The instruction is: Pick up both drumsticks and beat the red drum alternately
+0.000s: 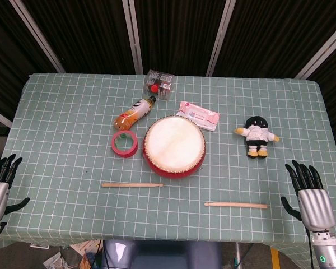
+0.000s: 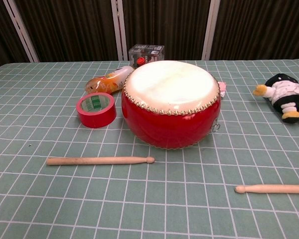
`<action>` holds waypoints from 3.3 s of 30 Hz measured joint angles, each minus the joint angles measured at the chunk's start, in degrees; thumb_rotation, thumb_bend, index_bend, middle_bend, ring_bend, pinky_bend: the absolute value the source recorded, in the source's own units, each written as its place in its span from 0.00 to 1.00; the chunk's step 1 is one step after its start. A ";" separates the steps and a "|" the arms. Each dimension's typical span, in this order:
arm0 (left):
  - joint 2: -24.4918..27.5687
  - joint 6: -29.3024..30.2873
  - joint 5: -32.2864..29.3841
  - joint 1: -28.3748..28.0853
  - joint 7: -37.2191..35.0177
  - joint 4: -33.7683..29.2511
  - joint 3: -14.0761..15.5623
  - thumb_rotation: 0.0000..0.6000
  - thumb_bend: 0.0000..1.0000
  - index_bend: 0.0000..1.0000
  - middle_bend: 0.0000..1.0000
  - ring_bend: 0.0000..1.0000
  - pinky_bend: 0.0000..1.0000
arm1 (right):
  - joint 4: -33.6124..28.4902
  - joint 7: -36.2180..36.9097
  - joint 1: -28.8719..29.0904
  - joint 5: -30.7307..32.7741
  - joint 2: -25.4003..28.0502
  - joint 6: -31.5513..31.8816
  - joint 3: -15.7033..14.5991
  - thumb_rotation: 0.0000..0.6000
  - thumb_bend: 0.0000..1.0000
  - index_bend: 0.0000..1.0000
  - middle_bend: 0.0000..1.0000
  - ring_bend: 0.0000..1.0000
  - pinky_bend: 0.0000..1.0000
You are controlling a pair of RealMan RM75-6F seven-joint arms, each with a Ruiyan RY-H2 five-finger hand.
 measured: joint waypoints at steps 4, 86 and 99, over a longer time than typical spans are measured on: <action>0.07 -0.14 -0.18 0.02 0.11 -0.08 0.03 1.00 0.00 0.00 0.00 0.00 0.05 | -0.07 0.00 0.03 0.13 0.01 -0.10 0.05 1.00 0.36 0.00 0.00 0.00 0.00; -33.17 -16.78 -42.05 -28.21 41.47 -2.94 -7.04 1.00 0.25 0.46 1.00 1.00 1.00 | -0.42 3.03 0.04 -0.24 0.88 -0.49 -0.35 1.00 0.36 0.00 0.00 0.00 0.00; -36.74 -16.27 -43.11 -29.48 41.26 0.41 -6.29 1.00 0.50 0.69 1.00 1.00 1.00 | -0.49 3.46 0.08 -0.14 0.98 -0.62 -0.33 1.00 0.36 0.00 0.00 0.00 0.00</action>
